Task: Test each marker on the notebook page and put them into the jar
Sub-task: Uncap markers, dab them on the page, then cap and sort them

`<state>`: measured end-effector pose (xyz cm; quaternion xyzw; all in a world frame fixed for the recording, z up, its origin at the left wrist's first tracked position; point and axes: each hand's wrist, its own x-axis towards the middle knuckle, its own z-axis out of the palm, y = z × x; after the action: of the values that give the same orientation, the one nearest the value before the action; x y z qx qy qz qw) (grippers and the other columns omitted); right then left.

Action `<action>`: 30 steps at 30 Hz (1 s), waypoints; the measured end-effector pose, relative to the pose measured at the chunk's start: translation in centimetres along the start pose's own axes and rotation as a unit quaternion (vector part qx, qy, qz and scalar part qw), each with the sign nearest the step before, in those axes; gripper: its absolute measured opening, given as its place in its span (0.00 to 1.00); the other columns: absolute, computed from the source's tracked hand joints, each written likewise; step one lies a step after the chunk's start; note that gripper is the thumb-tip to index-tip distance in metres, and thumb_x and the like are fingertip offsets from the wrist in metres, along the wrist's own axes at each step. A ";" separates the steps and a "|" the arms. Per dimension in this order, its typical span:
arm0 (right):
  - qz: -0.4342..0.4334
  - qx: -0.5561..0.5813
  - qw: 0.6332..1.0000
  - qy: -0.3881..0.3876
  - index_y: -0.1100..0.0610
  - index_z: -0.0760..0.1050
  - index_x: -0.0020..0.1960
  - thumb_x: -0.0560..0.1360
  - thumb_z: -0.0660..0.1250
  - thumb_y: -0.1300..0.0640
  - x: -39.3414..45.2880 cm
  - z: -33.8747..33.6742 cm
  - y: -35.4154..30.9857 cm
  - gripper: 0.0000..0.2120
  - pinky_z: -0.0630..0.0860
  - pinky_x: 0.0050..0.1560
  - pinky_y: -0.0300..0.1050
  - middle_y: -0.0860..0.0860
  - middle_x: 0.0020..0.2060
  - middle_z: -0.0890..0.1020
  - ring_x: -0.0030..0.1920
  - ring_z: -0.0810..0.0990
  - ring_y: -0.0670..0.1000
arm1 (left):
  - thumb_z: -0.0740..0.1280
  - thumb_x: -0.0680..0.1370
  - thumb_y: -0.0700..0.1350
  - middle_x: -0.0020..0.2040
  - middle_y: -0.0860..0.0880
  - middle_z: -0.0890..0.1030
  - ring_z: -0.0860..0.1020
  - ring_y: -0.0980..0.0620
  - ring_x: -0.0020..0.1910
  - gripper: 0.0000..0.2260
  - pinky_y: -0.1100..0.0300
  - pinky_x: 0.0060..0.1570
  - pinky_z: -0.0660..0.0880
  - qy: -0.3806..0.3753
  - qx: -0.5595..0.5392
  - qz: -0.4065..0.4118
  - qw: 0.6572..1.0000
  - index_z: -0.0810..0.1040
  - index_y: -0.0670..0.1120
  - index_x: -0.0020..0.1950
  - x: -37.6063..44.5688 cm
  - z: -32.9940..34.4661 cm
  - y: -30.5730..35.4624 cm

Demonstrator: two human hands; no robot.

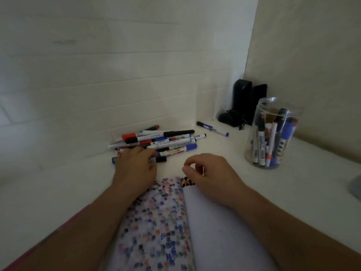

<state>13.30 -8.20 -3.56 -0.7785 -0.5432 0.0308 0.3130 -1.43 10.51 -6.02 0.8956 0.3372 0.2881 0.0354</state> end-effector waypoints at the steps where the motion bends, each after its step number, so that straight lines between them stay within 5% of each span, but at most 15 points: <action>1: 0.001 0.025 1.000 0.014 0.41 0.80 0.54 0.81 0.63 0.39 0.0 -0.2 0.4 0.10 0.77 0.47 0.42 0.43 0.41 0.80 0.42 0.77 0.43 | 0.71 0.76 0.47 0.54 0.49 0.80 0.77 0.45 0.54 0.13 0.50 0.54 0.73 -0.010 -0.002 -0.002 1.000 0.83 0.54 0.60 0.0 0.2 -0.1; 7: 0.052 0.110 0.992 -0.016 0.40 0.80 0.48 0.82 0.65 0.44 -0.1 -0.3 2.1 0.06 0.70 0.42 0.34 0.41 0.39 0.82 0.40 0.78 0.37 | 0.69 0.78 0.53 0.49 0.52 0.78 0.77 0.50 0.50 0.09 0.53 0.51 0.74 -0.022 0.019 0.004 1.000 0.83 0.57 0.58 0.1 0.1 0.4; 11: 0.045 0.113 0.992 -0.030 0.41 0.80 0.48 0.82 0.64 0.43 0.0 -0.3 2.2 0.08 0.72 0.43 0.35 0.42 0.40 0.83 0.40 0.80 0.40 | 0.66 0.81 0.52 0.49 0.54 0.84 0.80 0.52 0.44 0.09 0.57 0.39 0.68 -0.001 0.033 0.036 0.999 0.81 0.58 0.60 -0.3 -1.5 1.5; 16: 0.046 0.186 0.981 0.010 0.48 0.82 0.45 0.83 0.61 0.39 -0.2 -0.6 1.7 0.18 0.73 0.41 0.40 0.44 0.34 0.82 0.35 0.79 0.43 | 0.57 0.84 0.51 0.50 0.49 0.81 0.77 0.52 0.42 0.11 0.57 0.38 0.76 0.060 -0.105 0.236 0.964 0.74 0.51 0.64 -1.5 -4.1 4.7; 20: 0.065 0.438 0.896 0.003 0.52 0.84 0.54 0.76 0.59 0.34 -0.2 -1.8 0.3 0.25 0.70 0.33 0.39 0.50 0.31 0.77 0.31 0.72 0.46 | 0.57 0.82 0.41 0.55 0.51 0.79 0.78 0.54 0.49 0.14 0.56 0.45 0.79 -0.025 -0.156 0.327 0.932 0.75 0.51 0.65 -2.3 -3.6 5.6; 23: 0.103 0.562 0.821 0.000 0.54 0.84 0.51 0.78 0.68 0.46 0.2 -2.0 0.1 0.12 0.64 0.27 0.40 0.52 0.30 0.70 0.29 0.64 0.49 | 0.58 0.79 0.36 0.60 0.54 0.81 0.79 0.57 0.58 0.19 0.55 0.55 0.78 -0.079 -0.188 0.314 0.927 0.80 0.50 0.64 -2.4 -3.5 5.3; 26: 0.112 0.538 0.835 0.037 0.58 0.82 0.50 0.81 0.68 0.63 0.5 -2.1 0.8 0.05 0.62 0.26 0.40 0.50 0.27 0.70 0.26 0.63 0.48 | 0.60 0.80 0.42 0.54 0.57 0.82 0.80 0.58 0.53 0.14 0.58 0.51 0.78 -0.087 -0.235 0.277 0.928 0.81 0.51 0.60 -2.5 -3.9 5.3; 30: 0.129 0.516 0.844 0.072 0.58 0.77 0.50 0.80 0.66 0.66 0.9 -3.1 1.9 0.05 0.64 0.30 0.43 0.52 0.31 0.73 0.30 0.66 0.50 | 0.68 0.81 0.45 0.45 0.62 0.78 0.78 0.58 0.43 0.04 0.60 0.41 0.76 -0.058 -0.211 0.238 0.946 0.78 0.55 0.53 -2.3 -3.3 5.2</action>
<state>16.43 -9.30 -1.77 -0.5677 -0.3191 0.2904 0.7011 -1.55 4.63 -3.11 0.9369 0.0431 0.3007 0.1732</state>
